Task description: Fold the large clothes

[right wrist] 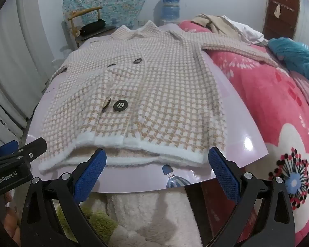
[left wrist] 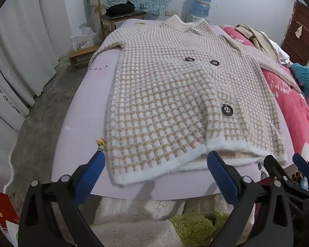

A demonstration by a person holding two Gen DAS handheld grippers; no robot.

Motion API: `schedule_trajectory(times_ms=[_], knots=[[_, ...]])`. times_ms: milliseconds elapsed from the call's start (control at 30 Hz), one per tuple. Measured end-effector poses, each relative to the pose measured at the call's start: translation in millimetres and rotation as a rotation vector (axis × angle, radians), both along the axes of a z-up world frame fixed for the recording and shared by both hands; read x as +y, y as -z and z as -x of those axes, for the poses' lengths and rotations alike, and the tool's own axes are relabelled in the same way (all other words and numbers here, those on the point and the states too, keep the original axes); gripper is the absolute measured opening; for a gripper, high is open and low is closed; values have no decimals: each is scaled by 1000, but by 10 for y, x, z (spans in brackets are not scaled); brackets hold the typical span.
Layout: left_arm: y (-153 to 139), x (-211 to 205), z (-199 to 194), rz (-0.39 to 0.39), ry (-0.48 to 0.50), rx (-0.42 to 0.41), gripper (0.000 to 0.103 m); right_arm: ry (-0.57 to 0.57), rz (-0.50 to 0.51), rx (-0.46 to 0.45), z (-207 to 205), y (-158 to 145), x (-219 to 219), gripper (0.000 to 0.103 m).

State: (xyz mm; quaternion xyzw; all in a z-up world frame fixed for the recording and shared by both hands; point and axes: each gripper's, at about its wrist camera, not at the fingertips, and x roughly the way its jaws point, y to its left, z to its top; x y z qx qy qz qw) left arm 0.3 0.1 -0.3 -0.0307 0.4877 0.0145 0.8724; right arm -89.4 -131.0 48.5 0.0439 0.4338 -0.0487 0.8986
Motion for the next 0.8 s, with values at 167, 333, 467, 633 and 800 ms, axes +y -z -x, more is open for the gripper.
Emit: schedule_trajectory(times_ms=[167,333,467,633,800], knots=[[-1,-1,1,-6,-2,-6,97,-10,0,4,-19,11,7,95],[-2,-1,3,-4,-2,-7,97,-6,8,5,-27,-27,-20,95],[-2,0,3,-3,-2,-7,97,-8,17,-6,-8,-29,-2,95],[-3,0,6,-2,-5,-9,97,-9,14,-6,-9,-32,1,95],[7,23,-16,-1,-5,-9,97,-12,15,-7,-13,-39,8,95]])
